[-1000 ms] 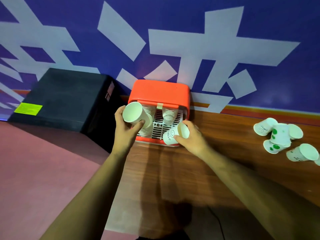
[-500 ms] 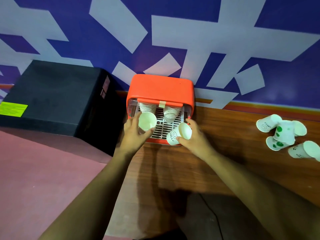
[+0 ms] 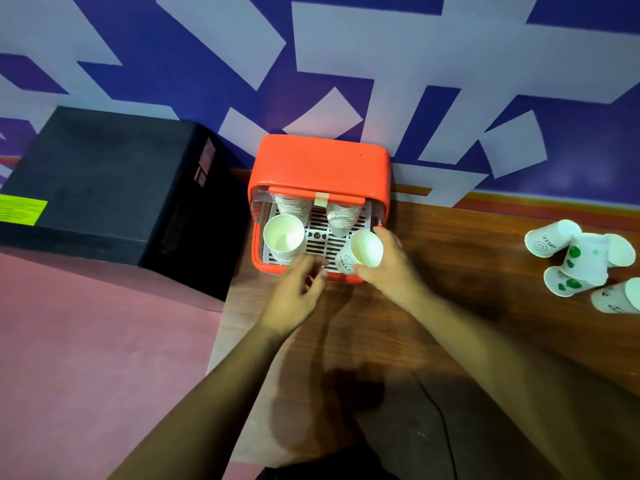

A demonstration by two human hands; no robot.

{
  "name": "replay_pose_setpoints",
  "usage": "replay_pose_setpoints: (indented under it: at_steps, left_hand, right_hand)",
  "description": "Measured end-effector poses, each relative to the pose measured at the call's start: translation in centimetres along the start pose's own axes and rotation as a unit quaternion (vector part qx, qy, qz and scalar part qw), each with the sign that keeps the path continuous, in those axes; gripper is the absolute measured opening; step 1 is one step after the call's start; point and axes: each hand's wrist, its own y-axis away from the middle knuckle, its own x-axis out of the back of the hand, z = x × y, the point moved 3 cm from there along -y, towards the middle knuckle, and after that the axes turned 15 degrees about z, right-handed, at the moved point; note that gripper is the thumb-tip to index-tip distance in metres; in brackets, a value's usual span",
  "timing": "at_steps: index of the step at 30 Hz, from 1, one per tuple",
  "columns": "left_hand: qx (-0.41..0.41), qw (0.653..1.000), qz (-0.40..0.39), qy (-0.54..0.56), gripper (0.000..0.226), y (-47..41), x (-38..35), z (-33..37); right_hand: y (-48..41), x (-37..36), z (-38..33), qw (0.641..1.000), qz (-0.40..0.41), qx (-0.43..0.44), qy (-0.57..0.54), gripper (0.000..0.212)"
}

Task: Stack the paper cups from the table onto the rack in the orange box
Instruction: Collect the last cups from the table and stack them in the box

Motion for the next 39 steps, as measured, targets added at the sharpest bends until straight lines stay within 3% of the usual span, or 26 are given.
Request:
replay_pose_setpoints:
  at_steps: [5, 9, 13, 21, 28, 34, 39]
  left_hand:
    - [0.142, 0.986, -0.004, 0.086, 0.029, -1.5, -3.3, -0.5]
    - [0.171, 0.978, -0.008, 0.116, 0.036, -2.5, -5.0, -1.7]
    - [0.157, 0.985, -0.002, 0.074, 0.037, -2.9, -5.6, -3.4]
    - [0.123, 0.99, 0.002, -0.072, 0.044, -4.7, -6.9, -4.2]
    - [0.135, 0.989, 0.025, -0.063, 0.041, -3.7, -7.3, -3.3]
    - [0.116, 0.985, 0.122, -0.025, 0.019, 1.2, -5.7, -0.1]
    - [0.088, 0.995, 0.039, -0.002, 0.009, 0.6, -10.0, 3.8]
  right_hand:
    - [-0.7, -1.6, 0.4, 0.999, -0.005, 0.024, 0.025, 0.072]
    - [-1.3, -3.1, 0.7, 0.999, -0.033, 0.032, 0.007, 0.066]
    - [-1.6, -4.3, 1.9, 0.997, -0.08, 0.008, -0.001, 0.075]
    - [-2.0, -5.4, 2.8, 0.997, -0.048, 0.04, 0.039, 0.072]
    - [-2.2, -4.7, 2.5, 0.993, -0.029, 0.073, 0.093, 0.073]
    - [-0.5, 1.4, 4.4, 0.996, -0.015, 0.03, 0.079, 0.068]
    - [0.6, 10.5, 9.7, 0.983, 0.018, -0.057, 0.174, 0.063]
